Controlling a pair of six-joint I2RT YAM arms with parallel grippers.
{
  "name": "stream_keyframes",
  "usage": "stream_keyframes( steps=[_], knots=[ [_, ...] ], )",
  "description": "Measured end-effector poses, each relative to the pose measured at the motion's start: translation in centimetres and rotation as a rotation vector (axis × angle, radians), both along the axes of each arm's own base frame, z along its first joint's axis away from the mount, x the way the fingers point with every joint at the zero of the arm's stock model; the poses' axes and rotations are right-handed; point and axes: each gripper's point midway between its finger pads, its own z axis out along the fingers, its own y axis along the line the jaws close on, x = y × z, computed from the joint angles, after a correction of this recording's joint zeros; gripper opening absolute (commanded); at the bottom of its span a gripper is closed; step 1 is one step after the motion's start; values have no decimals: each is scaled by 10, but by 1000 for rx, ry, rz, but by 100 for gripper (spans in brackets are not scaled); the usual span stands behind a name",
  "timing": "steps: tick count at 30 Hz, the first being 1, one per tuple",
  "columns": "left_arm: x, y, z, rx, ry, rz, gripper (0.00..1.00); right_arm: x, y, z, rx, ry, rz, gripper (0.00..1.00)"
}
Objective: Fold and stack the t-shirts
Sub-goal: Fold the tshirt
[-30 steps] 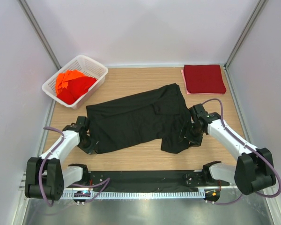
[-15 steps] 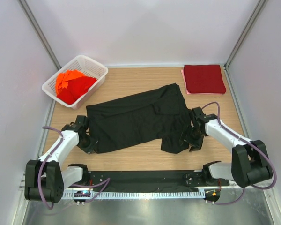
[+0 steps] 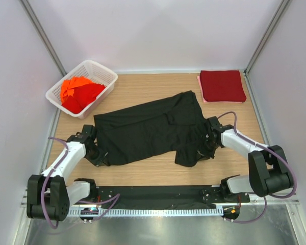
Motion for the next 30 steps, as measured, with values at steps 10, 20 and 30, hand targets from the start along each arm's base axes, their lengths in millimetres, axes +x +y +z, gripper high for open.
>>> stream_keyframes(
  steps=[10,20,30],
  knots=[
    [24,2,20,18,-79,-32,0,73,37,47,132,-96,-45,34],
    [43,3,36,33,-130,-76,0,153,64,83,191,-210,40,51],
    [45,3,35,34,-132,-112,0,115,28,61,33,-155,156,62]
  ],
)
